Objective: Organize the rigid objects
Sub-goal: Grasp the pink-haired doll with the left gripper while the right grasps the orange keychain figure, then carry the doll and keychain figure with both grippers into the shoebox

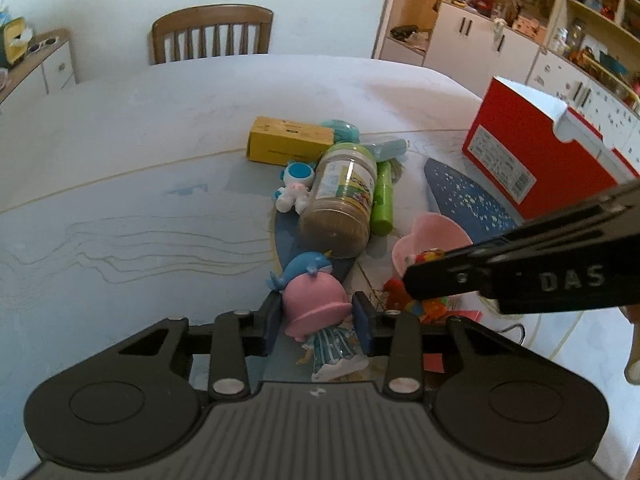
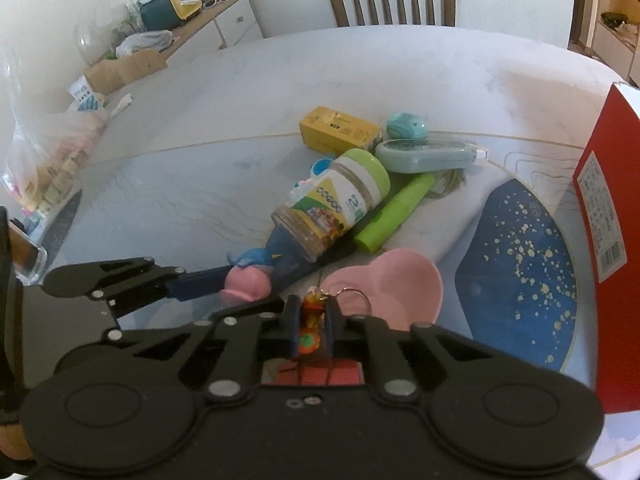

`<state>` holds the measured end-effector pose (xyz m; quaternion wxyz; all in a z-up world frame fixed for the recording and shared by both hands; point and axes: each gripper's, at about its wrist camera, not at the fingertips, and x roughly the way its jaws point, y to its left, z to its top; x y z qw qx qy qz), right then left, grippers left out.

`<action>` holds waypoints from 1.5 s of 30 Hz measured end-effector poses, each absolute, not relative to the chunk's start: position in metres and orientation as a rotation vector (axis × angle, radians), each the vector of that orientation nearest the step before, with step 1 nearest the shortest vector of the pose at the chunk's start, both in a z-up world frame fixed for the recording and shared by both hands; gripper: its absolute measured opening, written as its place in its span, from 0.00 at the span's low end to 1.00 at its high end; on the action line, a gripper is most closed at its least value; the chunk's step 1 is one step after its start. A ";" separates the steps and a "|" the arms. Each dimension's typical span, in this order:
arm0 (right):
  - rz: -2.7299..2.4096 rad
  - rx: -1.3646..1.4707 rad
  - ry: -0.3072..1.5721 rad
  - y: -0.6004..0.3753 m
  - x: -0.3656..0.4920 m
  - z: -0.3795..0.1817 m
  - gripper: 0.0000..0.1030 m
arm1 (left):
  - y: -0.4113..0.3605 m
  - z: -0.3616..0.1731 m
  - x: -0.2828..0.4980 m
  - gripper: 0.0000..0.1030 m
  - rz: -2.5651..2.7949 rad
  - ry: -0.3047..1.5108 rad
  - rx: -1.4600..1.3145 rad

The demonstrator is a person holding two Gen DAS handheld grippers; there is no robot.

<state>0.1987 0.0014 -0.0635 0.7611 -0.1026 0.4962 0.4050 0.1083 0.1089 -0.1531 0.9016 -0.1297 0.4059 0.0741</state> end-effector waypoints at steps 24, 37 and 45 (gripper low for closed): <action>0.855 -0.026 0.992 -0.089 0.206 0.005 0.11 | 0.106 -0.119 0.101 0.53 0.158 0.872 -0.311; 0.795 0.008 0.946 -0.138 0.213 0.028 0.11 | 0.098 -0.150 0.117 0.64 0.167 0.923 -0.298; 0.780 0.022 0.939 -0.151 0.216 0.030 0.11 | 0.092 -0.150 0.117 0.40 0.206 0.921 -0.263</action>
